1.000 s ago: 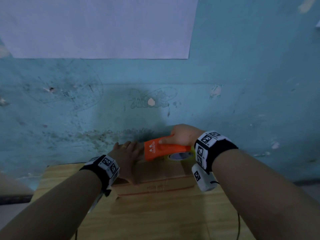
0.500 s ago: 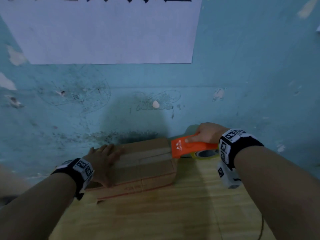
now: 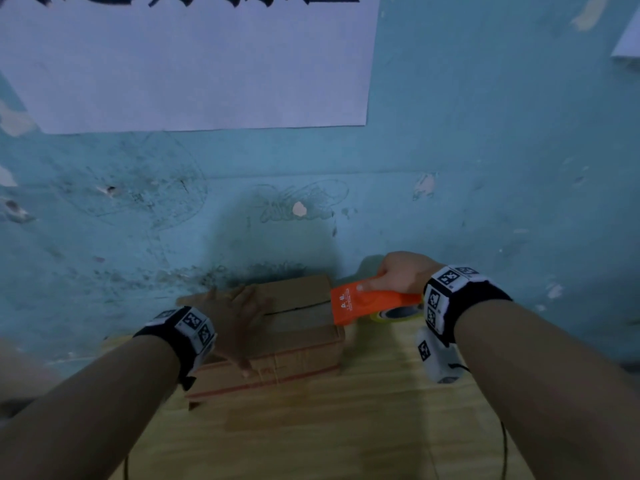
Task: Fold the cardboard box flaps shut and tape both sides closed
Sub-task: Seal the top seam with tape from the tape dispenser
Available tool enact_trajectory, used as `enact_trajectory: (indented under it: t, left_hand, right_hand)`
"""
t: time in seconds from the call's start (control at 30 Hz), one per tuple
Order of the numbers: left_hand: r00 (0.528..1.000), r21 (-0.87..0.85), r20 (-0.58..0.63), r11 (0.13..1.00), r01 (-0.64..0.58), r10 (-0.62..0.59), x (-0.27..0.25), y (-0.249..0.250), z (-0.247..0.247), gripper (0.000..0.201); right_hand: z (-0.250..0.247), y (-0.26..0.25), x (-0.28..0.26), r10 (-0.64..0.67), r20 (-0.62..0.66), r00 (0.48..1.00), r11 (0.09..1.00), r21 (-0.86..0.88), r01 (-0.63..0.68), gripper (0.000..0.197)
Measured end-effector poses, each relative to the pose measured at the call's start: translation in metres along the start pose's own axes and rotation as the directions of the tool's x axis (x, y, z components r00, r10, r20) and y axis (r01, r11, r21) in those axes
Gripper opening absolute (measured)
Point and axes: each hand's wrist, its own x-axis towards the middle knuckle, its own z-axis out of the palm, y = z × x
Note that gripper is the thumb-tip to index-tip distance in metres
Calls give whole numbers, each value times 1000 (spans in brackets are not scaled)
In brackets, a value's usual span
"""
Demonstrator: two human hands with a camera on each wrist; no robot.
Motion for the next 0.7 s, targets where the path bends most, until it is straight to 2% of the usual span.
enact_trajectory:
  t: [0.23,0.53,0.7]
  left_hand:
    - [999,-141,-42,990,-11,5,15,30,-43,135]
    - [998,-148,-56,988,-32,24,37,54,-63,136]
    - [1000,-177,-29,984,-9,4,47,67,-76,135]
  right_hand:
    - [-2,8,1,-19,-27,999,999,37,20,51]
    - [-8,22,7,-63,-58,996,996,67,66,47]
    - [-11,36,17,-84,-48,995,990,108,89,52]
